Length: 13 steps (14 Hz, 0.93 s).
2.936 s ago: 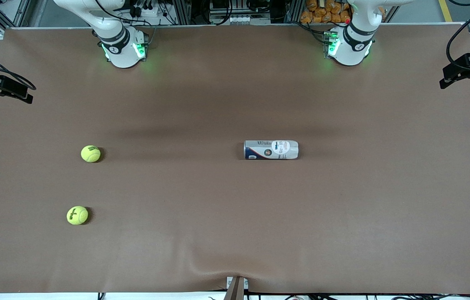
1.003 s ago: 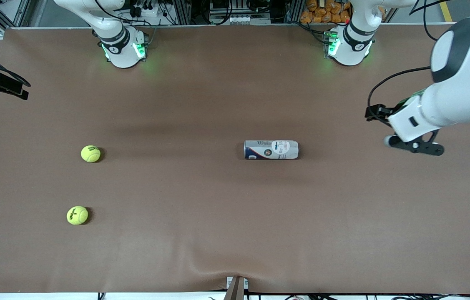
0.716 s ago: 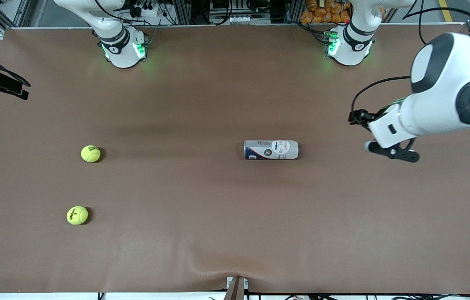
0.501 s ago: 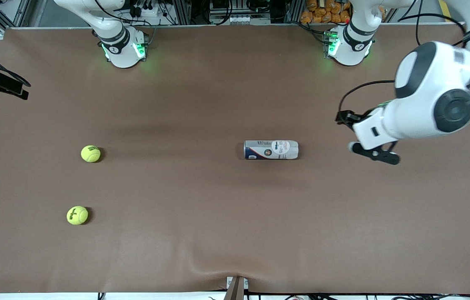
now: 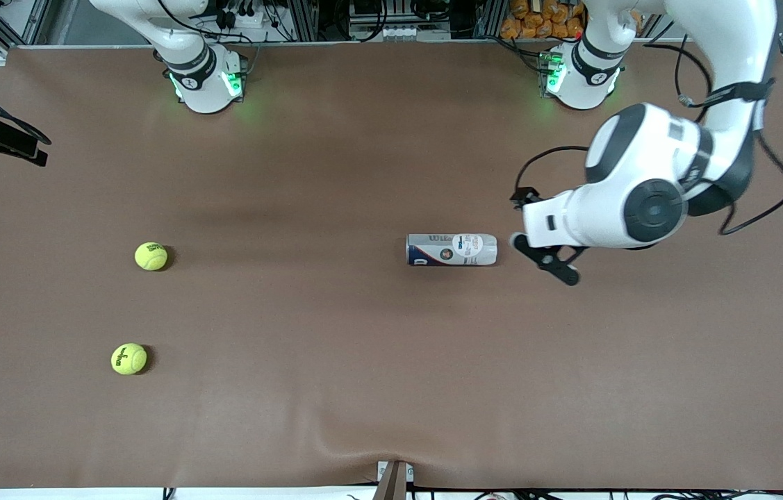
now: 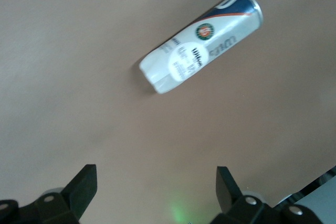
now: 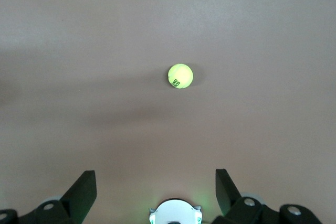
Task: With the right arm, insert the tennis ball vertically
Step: 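Reach the left gripper to the white tennis ball can lying down, then lower the left gripper and close it around the can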
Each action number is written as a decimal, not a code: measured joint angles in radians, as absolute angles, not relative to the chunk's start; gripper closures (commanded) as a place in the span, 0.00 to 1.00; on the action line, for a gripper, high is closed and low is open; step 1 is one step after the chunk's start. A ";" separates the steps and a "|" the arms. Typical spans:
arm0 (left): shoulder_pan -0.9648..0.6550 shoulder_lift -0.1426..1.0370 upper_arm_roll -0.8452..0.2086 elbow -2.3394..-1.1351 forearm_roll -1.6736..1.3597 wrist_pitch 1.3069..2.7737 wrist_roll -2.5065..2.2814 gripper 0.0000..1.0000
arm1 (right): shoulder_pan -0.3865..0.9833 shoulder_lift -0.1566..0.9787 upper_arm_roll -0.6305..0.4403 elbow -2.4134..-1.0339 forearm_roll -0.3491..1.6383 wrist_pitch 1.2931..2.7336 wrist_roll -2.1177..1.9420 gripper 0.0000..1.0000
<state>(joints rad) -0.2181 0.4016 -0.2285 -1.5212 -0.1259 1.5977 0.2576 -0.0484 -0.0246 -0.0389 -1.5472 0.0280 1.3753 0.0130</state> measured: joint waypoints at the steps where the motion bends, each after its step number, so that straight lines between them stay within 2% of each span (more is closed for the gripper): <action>1: -0.235 0.417 -0.230 -1.522 -0.119 1.622 0.306 0.00 | -0.048 -0.025 -0.039 -1.547 0.028 1.375 0.013 0.00; 8: -0.351 0.516 -0.233 -1.580 0.035 1.845 0.516 0.00 | -0.048 -0.021 -0.038 -1.550 0.028 1.375 0.013 0.00; 13: -0.450 0.535 -0.234 -1.749 0.090 2.154 0.534 0.00 | -0.048 0.039 -0.036 -1.562 0.030 1.447 0.012 0.00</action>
